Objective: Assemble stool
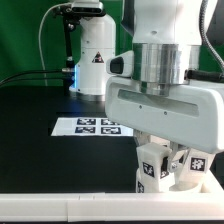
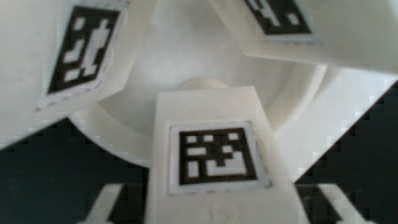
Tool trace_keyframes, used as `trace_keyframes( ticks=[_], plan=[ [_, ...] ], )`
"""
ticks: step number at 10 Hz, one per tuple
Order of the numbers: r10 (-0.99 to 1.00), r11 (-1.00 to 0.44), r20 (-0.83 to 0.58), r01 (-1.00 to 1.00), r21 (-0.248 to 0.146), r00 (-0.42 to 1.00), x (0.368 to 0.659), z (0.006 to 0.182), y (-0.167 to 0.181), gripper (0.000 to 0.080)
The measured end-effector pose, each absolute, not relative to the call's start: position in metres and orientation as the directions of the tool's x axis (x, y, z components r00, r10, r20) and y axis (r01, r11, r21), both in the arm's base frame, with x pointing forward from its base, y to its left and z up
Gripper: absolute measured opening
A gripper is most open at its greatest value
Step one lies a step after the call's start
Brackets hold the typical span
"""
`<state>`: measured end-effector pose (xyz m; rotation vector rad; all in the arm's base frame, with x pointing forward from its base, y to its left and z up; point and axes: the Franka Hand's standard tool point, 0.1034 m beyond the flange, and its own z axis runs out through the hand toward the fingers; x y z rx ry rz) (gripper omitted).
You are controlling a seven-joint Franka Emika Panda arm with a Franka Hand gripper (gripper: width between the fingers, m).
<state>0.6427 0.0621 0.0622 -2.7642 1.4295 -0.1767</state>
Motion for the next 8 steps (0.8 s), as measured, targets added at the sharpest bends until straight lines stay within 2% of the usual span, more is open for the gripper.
trace_keyframes(
  ticks=[1,3,4,5,6,7,8],
  plan=[
    [-0.850,-0.525,0.095,-0.848,-0.073,0.518,0.641,0.062,0.060,0.0335],
    [-0.853,-0.520,0.097,-0.851,-0.071,0.513,0.641,0.062,0.059,0.0335],
    [-0.849,-0.527,0.094,-0.846,-0.082,0.520,0.643,0.068,0.059,0.0448],
    [-0.847,-0.532,0.083,-0.839,-0.113,0.526,0.643,0.087,0.059,0.0573],
    [-0.842,-0.539,0.067,-0.831,-0.138,0.535,0.643,0.110,0.055,0.0573],
    [-0.841,-0.540,0.060,-0.828,-0.152,0.537,0.645,0.128,0.049,0.0636],
    [-0.841,-0.540,0.062,-0.827,-0.155,0.537,0.646,0.130,0.048,0.0646]
  ],
)
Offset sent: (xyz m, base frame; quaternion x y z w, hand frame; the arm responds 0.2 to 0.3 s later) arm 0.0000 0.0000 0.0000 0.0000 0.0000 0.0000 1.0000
